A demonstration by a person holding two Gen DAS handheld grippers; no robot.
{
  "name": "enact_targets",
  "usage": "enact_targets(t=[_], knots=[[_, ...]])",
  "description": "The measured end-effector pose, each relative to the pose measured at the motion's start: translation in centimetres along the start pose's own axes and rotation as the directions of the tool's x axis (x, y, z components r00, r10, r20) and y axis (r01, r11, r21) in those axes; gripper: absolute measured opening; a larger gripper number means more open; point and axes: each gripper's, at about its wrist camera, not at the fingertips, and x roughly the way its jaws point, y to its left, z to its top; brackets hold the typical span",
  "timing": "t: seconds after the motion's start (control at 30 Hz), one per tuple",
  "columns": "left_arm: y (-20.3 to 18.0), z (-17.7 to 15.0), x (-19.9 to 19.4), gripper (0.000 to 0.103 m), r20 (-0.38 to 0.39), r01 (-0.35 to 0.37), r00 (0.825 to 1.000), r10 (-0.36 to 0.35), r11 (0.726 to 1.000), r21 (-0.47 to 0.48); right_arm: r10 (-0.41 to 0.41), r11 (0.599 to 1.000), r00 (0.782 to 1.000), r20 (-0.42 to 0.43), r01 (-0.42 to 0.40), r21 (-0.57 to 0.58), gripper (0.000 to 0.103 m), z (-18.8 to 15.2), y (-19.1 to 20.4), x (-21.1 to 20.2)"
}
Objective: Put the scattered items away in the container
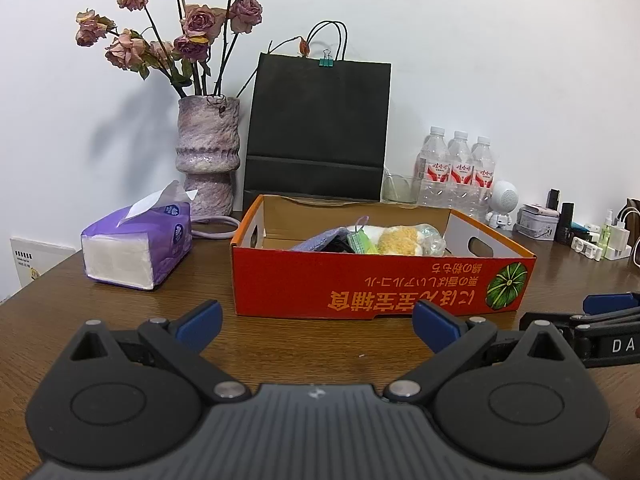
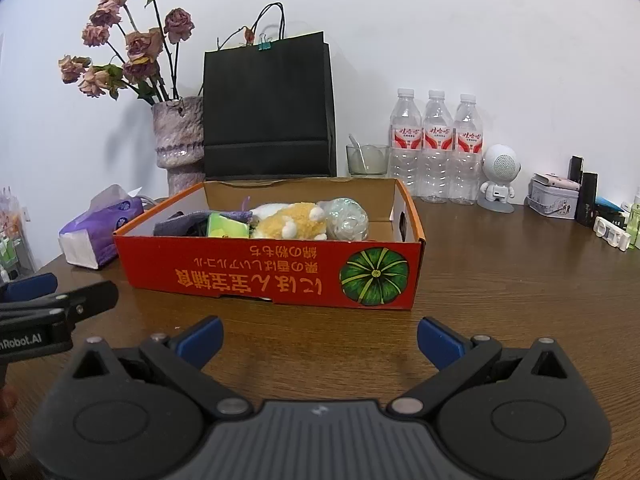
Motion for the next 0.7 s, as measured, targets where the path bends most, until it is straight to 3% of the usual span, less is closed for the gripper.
enact_targets(t=[0.7], knots=[[-0.1,-0.07,0.21,0.103,-0.011,-0.008,1.0,0.009,1.0,0.009,0.001,1.0,1.0,-0.018,-0.001,-0.01,0.103,-0.21,0.06,0.32]])
